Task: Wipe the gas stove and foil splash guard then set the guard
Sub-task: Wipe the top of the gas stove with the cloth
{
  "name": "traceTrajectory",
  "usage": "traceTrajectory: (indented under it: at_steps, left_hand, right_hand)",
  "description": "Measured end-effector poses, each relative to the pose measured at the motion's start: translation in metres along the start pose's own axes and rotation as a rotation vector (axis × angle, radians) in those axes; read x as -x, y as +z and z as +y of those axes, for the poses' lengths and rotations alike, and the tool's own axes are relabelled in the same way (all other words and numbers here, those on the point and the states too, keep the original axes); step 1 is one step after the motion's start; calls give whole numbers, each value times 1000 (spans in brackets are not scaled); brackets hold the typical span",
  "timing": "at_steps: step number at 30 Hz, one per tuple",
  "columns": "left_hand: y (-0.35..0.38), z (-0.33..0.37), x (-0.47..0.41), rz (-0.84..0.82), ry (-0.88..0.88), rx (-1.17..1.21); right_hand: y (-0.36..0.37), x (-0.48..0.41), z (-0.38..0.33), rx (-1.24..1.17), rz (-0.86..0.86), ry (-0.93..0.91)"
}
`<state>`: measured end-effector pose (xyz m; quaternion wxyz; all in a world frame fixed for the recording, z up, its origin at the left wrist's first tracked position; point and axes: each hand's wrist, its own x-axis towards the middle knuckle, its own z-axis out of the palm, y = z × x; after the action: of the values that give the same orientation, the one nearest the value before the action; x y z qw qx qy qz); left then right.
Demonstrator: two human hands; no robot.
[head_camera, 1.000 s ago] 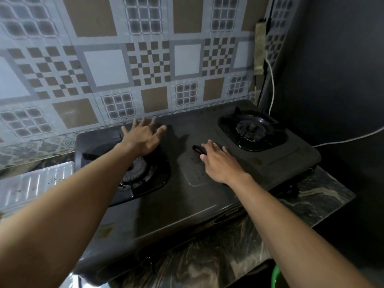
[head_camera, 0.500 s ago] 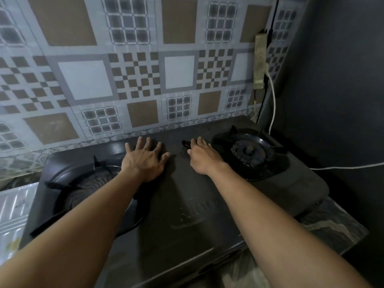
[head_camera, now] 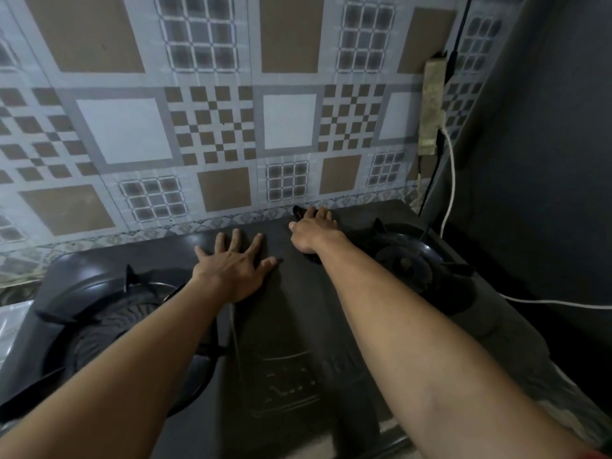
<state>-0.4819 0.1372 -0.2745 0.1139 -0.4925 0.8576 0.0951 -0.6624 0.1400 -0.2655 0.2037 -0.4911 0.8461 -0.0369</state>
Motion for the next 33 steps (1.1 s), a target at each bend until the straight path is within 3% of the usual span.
traceTrajectory:
  at_steps: [9,16,22,33]
  left_hand:
    - [10,-6,-4,-13,34,-150]
    - [11,-5,-5,-31,24,-165]
    - [15,-9,-9,-60,38,-204]
    - [13,-10,-9,-87,42,-216]
  right_hand:
    - [-22,-47,23,32,-19,117]
    - [-47,-64,56,119,-132,-29]
    - [-32,-64,47,115,-5,56]
    - [-39,-82,54,0,72,352]
